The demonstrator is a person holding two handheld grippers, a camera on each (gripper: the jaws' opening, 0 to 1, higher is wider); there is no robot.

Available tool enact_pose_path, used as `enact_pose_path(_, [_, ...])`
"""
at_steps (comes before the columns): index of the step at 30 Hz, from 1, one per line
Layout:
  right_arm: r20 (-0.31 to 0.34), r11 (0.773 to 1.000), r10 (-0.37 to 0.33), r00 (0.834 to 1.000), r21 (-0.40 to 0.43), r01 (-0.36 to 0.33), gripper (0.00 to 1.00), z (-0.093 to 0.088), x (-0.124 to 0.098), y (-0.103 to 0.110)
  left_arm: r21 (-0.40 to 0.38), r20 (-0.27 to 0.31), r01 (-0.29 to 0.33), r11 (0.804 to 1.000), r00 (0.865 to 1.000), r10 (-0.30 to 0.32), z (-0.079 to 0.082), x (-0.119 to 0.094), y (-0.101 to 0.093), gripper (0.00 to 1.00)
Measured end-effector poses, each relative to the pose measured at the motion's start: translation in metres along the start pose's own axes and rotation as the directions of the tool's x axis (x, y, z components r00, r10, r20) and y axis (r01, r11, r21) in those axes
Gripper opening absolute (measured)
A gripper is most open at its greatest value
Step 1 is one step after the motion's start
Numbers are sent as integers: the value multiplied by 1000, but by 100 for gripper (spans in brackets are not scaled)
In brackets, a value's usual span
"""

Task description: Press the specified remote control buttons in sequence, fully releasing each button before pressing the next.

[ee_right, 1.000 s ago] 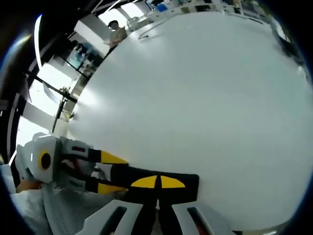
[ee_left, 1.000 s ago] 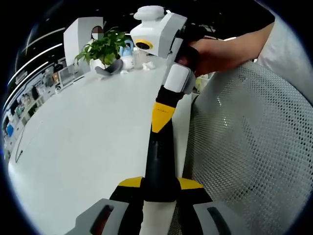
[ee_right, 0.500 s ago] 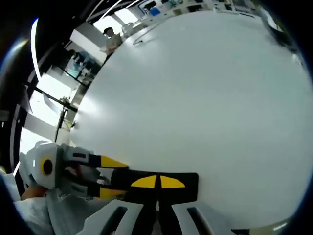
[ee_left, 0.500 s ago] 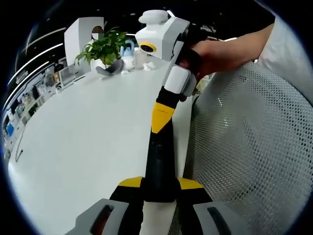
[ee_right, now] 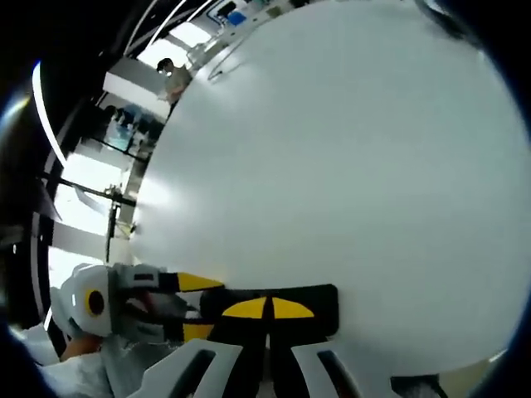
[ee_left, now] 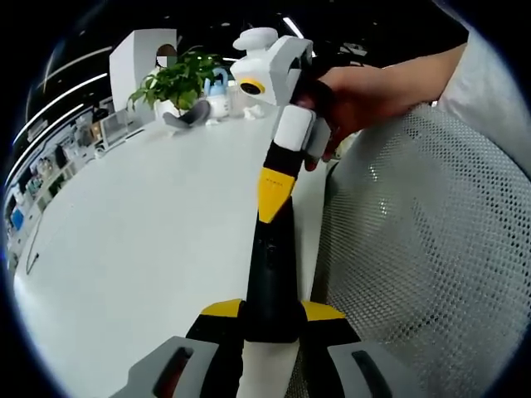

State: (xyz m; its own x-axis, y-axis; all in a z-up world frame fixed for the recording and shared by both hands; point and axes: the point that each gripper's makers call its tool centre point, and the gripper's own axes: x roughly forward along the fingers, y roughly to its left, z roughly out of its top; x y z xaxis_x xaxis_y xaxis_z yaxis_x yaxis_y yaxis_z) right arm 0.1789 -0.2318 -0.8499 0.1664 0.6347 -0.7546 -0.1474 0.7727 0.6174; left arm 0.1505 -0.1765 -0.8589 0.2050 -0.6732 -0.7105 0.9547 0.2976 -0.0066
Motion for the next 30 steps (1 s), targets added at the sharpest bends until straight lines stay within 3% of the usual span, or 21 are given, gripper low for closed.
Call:
enact_pose_path(7, [-1,995,45,999,89,-45,0,1,2,0,0,1,0,1000,1000,0,0,0,0,25])
enact_pose_path(11, [31,997,49,998,51,-51,0,8,2,6,0,2,-1,1000,1000,1,0,0,1,25])
enact_pose_path(14, [8,998,21,1000,59,-21,0,4,4,-2,-1,2,0,1000,1000,0,0,1,1,25])
enact_pose_path(15, [28,996,47,999,76,-49,0,8,3,3,0,2,0,1000,1000,0,0,1,1,25])
enact_pose_path(24, [35,1000,18,999,18,-19,0,4,4,0,-2,3,1,1000,1000,-1,0,1,1,25])
enact_pose_path(28, [40,998,-14,999,-60,16,0,4,5,1,-1,2,1,1000,1000,-1,0,1,1,25])
enact_pose_path(30, [37,999,-9,999,-40,11,0,4,5,1,-1,2,1,1000,1000,-1,0,1,1,25])
